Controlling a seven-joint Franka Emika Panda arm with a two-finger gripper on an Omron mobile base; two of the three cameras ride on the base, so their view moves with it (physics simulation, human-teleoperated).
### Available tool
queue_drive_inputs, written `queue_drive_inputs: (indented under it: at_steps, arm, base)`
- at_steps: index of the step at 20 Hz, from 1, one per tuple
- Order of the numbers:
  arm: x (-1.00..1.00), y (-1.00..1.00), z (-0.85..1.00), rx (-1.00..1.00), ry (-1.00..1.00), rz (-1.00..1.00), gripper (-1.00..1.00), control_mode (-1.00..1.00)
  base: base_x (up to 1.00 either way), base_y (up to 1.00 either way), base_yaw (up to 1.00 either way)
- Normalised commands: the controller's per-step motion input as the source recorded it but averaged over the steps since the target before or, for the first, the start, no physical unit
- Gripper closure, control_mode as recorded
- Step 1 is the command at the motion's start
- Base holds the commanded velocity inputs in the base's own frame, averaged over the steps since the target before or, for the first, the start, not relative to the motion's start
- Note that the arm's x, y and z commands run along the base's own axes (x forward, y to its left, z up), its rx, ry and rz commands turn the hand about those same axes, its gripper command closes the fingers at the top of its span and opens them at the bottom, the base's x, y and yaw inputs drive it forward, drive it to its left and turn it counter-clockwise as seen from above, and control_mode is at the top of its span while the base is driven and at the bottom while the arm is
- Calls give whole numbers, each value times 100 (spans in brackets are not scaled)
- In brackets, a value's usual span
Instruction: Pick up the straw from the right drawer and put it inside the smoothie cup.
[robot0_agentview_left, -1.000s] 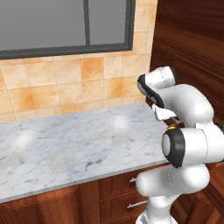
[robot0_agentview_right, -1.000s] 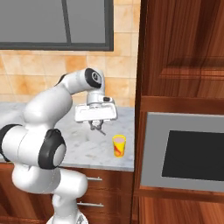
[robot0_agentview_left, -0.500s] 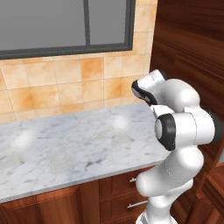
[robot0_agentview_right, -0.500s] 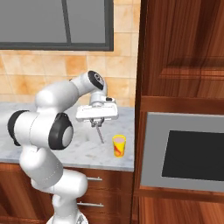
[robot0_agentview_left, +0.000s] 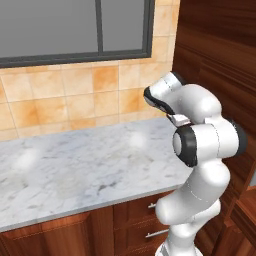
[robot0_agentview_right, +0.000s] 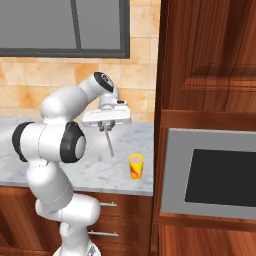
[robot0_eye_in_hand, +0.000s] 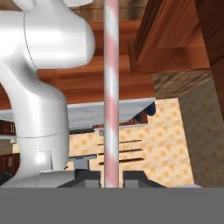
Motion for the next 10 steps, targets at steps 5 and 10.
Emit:
queue_drive_inputs:
  at_steps: [5,10]
  arm:
    - [1,-19,-2,0,10,0,100,-100]
    - [-4,-45,0,0,6,-2,100,-100]
  base:
    - [0,0,0]
    - [0,0,0]
